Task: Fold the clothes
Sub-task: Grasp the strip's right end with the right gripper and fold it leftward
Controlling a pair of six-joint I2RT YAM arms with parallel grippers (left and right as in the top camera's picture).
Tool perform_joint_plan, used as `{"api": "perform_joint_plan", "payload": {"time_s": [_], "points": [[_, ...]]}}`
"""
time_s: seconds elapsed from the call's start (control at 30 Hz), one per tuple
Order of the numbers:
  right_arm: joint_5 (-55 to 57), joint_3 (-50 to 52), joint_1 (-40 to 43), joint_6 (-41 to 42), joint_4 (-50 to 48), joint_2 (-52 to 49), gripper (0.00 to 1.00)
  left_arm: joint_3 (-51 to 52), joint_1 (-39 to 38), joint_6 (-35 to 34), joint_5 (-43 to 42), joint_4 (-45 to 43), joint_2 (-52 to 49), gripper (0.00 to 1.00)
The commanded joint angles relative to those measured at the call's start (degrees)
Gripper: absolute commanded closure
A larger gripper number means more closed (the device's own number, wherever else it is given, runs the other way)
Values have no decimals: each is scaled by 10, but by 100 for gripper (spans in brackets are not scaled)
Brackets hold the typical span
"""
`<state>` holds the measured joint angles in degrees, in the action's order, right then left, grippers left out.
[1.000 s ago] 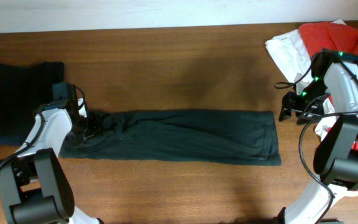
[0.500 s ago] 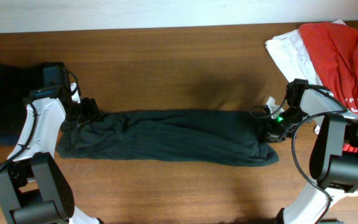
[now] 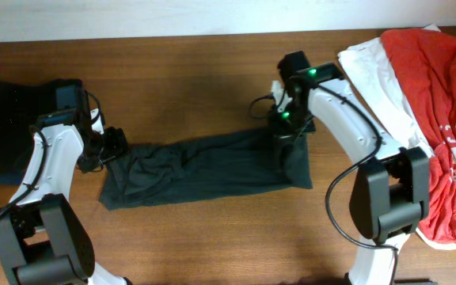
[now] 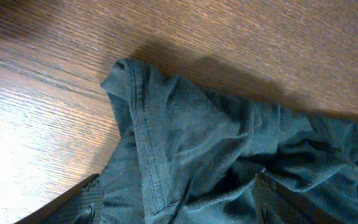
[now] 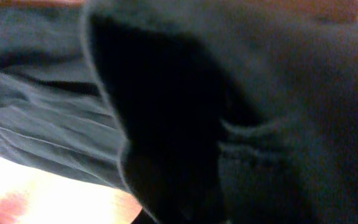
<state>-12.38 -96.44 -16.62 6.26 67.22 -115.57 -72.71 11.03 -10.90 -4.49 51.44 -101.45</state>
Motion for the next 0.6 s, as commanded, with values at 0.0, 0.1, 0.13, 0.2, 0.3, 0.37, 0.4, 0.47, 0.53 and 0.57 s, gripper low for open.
{"api": "perform_joint_plan", "payload": {"time_s": [0.0, 0.1, 0.13, 0.2, 0.3, 0.37, 0.4, 0.47, 0.53, 0.57], "points": [[-7, -11, -53, 29, -18, -17, 96, -9, 3, 3, -6, 1, 12, 24], [-7, -11, -99, 33, -32, -33, 96, -9, 3, 3, -7, 5, 12, 24], [-7, -11, -107, 33, -34, -33, 96, -9, 3, 3, -7, 5, 12, 24], [-7, -11, -117, 33, -33, -33, 96, -9, 3, 3, -7, 5, 12, 24], [-12, -11, -123, 33, -29, -33, 96, -9, 3, 3, -7, 5, 12, 24], [-21, -11, -123, 33, -19, -33, 96, -9, 3, 3, -7, 5, 12, 24], [-24, -11, -123, 33, -13, -33, 90, -9, 3, 3, -7, 5, 12, 24], [-29, -11, -123, 33, -3, -33, 69, -9, 3, 3, -7, 5, 12, 24], [-31, -11, -123, 33, -3, -33, 59, -9, 3, 3, -6, 5, 12, 24], [-31, -11, -122, 33, -4, -33, 58, -9, 3, 3, -6, 5, 12, 24]]}}
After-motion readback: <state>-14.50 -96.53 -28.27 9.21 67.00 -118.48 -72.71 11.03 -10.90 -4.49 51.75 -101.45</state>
